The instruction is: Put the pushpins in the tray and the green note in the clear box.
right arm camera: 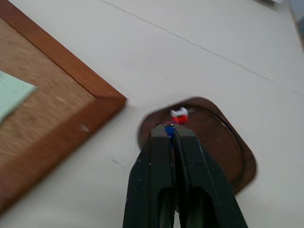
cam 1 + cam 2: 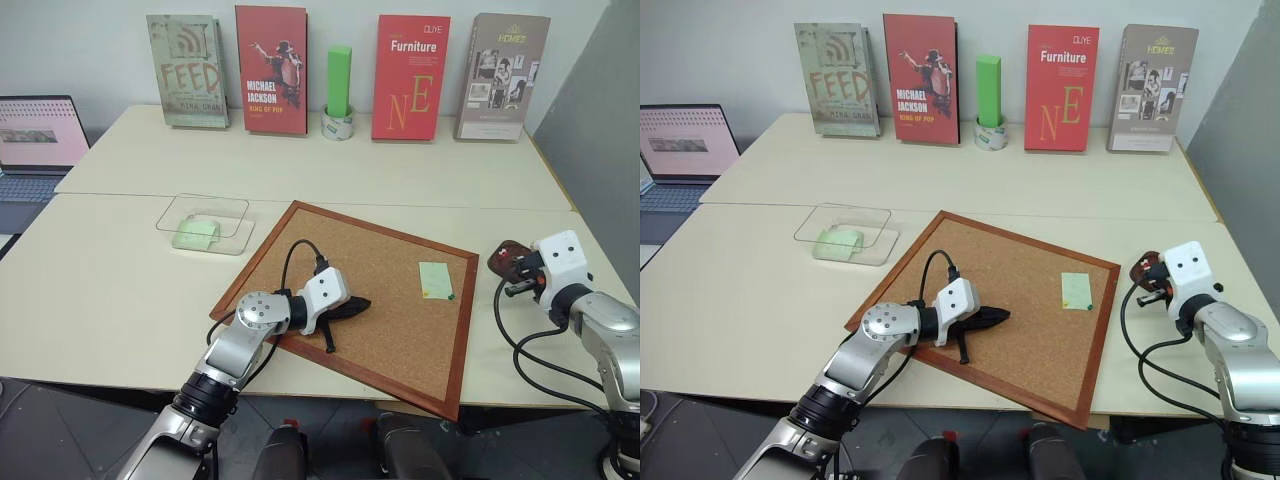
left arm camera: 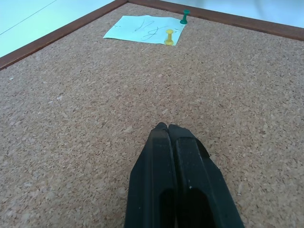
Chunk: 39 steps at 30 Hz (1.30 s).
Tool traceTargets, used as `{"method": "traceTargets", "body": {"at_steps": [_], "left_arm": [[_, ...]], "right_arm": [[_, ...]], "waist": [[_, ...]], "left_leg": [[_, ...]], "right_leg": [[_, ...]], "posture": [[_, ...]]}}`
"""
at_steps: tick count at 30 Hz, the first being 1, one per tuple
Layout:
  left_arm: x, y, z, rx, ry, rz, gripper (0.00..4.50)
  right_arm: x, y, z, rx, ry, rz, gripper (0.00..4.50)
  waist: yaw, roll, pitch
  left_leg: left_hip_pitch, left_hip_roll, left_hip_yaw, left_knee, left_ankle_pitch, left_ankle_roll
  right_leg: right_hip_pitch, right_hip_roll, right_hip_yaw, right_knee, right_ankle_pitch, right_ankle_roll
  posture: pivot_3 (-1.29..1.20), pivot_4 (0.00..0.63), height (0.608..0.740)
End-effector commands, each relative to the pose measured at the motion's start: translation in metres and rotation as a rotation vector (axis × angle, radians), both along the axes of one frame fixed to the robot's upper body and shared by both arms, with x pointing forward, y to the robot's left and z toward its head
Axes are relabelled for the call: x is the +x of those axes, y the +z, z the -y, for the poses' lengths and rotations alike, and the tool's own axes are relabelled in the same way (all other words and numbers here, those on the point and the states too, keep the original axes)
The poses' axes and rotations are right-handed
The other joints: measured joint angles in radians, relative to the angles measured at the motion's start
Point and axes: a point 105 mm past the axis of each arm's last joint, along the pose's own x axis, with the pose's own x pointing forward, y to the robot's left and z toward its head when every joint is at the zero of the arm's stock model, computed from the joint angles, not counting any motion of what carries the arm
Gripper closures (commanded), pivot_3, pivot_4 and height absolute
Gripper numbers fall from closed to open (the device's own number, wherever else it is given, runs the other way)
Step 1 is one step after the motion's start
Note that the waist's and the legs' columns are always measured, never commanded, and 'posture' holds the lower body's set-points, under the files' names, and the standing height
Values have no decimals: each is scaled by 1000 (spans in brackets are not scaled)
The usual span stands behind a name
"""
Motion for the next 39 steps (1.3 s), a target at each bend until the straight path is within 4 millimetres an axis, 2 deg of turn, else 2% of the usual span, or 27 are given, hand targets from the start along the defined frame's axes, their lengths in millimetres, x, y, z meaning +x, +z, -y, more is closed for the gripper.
{"method": "traceTargets", "body": {"at_steps": [1, 3, 5, 6, 17, 24, 28, 32, 35, 37, 39], "left_arm": [[-4, -8, 2, 27, -13, -21, 4500], [-4, -8, 2, 27, -14, -21, 4500], [-4, -9, 1, 29, -13, -21, 4500], [-4, -9, 0, 30, -12, -21, 4500], [-3, -9, 1, 30, -5, -15, 4500], [-3, -9, 1, 33, -10, -11, 4500], [-3, -9, 1, 34, -12, -11, 4500], [-3, -9, 1, 32, -12, -10, 4500], [-3, -10, 0, 33, -11, -10, 4500], [-3, -10, 0, 34, -12, -11, 4500], [-3, -10, -1, 34, -12, -11, 4500]], "right_arm": [[7, 6, 12, -111, -21, 38, 4432], [10, 4, 16, -152, -22, 30, 4432], [13, 2, 19, -157, -25, 28, 4013], [14, 2, 19, -162, -23, 27, 3974], [19, 1, 16, -106, -9, 13, 1782], [17, 2, 19, -89, -26, 10, 1782], [16, 18, 23, -44, -61, 82, 1782], [10, 38, 26, 77, -112, 185, 1782], [3, 42, 27, 113, -136, 207, 1782], [-2, 41, 22, 122, -117, 201, 1782], [-9, 35, 6, 147, -31, 169, 1782]], "waist": [[0, 0, 0], [1, 0, 0], [1, 0, 0], [1, 0, 0], [1, 0, 0], [1, 0, 0], [1, 0, 0], [1, 0, 0], [1, 0, 0], [1, 0, 0], [1, 0, 0]], "left_leg": [[0, 0, 0, 0, 0, 0], [0, 0, 0, 0, 0, 0], [0, 0, 0, 0, 0, 0], [0, 0, 0, 0, 0, 0], [0, 0, 0, 0, 0, 0], [0, 0, 0, 0, 0, 0], [0, 0, 0, 0, 0, 0], [0, 0, 0, 0, 0, 0], [0, 0, 0, 0, 0, 0], [0, 0, 0, 0, 0, 0], [0, 0, 0, -1, 0, 0]], "right_leg": [[0, 0, 0, 0, 0, 0], [1, 0, 0, 0, 0, 0], [0, 0, 0, 0, 0, 0], [1, 0, 0, 0, 0, 1], [1, 0, 0, 0, 1, 2], [1, 0, 0, 0, 1, 2], [1, 0, 0, 0, 1, 2], [1, 0, 0, 0, 1, 2], [1, 0, 0, 0, 1, 2], [1, 0, 0, 0, 1, 2], [1, 0, 0, 0, 1, 2]], "posture": [[0, 150, 740], [0, 150, 740], [0, 150, 740], [0, 150, 740], [0, 150, 740], [0, 150, 740], [0, 150, 740], [0, 150, 740], [0, 150, 740], [0, 150, 740], [0, 150, 740]]}}
